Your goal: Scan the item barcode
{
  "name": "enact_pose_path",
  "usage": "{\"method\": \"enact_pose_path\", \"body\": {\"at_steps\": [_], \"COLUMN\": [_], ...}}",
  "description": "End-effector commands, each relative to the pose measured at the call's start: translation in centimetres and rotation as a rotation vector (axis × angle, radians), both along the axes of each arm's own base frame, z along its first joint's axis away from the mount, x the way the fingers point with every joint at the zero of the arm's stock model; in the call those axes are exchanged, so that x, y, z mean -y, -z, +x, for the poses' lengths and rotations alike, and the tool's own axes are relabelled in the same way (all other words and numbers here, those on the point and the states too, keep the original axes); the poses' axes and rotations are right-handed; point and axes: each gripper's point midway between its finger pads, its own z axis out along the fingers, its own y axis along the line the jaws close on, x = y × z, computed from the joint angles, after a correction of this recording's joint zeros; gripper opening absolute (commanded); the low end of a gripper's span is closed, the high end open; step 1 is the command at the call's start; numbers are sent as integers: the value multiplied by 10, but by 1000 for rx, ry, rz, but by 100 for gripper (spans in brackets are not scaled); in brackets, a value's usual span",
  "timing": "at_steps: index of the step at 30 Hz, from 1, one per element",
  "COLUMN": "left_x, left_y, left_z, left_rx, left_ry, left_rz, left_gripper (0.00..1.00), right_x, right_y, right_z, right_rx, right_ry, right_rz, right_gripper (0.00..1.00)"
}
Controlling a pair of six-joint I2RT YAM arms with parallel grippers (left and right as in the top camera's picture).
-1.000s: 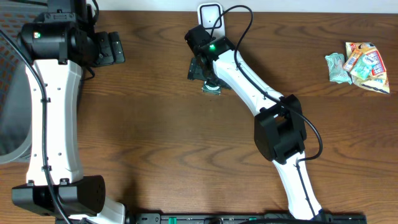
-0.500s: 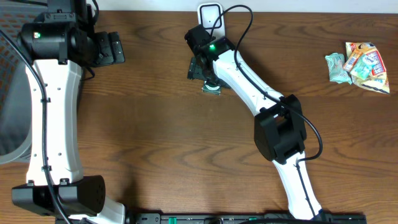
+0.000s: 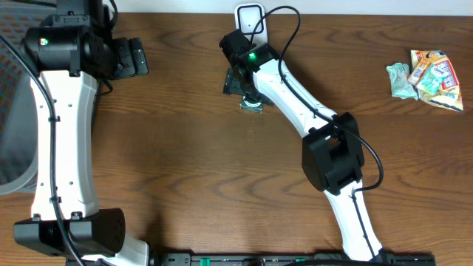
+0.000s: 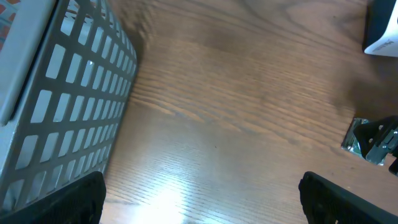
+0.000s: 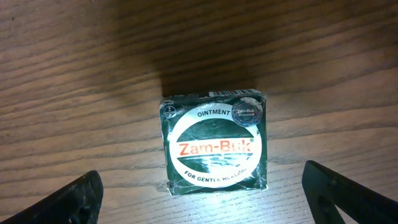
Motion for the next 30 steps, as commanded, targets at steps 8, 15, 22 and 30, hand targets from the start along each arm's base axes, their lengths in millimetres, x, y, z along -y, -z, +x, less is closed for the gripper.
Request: {"method": "enact_pose_path", "body": {"at_steps": [8, 15, 22, 30], "left_x": [-4, -4, -4, -4], "left_y": [3, 3, 3, 3], "left_z": [0, 0, 0, 0], "left_rx": [-8, -8, -8, -8], "left_ry": [-19, -19, -19, -19], "left_rz": [10, 10, 10, 10], "left_gripper": [98, 98, 98, 98], "right_x": [2, 3, 3, 3], "right_y": [9, 10, 10, 10], "right_z": [-2, -4, -4, -4], "right_rx": [-11, -17, -20, -20], "right_ry": [2, 2, 2, 3], "right_rz": [-30, -33, -35, -35], "right_gripper": [96, 97, 97, 96]}}
